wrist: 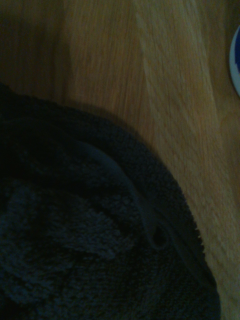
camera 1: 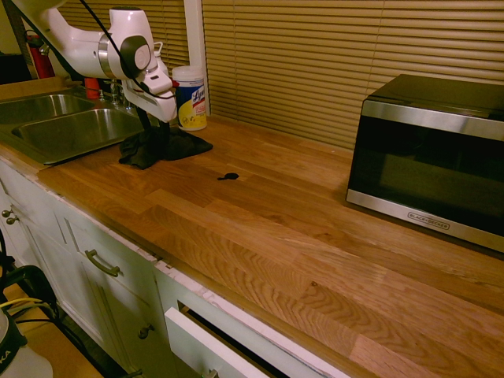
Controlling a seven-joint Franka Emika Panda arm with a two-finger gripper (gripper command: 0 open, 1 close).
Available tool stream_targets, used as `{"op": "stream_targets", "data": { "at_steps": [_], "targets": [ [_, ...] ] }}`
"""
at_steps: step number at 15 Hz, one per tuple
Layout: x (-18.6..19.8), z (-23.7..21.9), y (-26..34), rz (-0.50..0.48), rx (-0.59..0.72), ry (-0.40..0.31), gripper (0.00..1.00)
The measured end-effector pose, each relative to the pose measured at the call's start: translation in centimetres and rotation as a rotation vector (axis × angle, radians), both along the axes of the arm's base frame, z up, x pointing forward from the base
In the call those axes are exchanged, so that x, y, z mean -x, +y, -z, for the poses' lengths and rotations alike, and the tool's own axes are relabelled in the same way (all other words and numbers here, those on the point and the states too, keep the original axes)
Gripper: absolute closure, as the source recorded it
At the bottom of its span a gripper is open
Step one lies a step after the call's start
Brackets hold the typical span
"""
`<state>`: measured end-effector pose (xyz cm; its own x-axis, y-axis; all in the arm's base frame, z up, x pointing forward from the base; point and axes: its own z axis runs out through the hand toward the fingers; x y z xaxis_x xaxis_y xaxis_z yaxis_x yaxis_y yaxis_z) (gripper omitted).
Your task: Clear the spill
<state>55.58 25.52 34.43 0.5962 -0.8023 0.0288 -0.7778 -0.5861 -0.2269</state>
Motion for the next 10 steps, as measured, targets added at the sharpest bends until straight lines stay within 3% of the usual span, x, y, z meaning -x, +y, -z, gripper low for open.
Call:
{"op": "stream_targets", "data": {
  "at_steps": [10],
  "targets": [
    [-1.22,0.66,0.69,-0.019,0.016,0.032,1.00]
  ]
}}
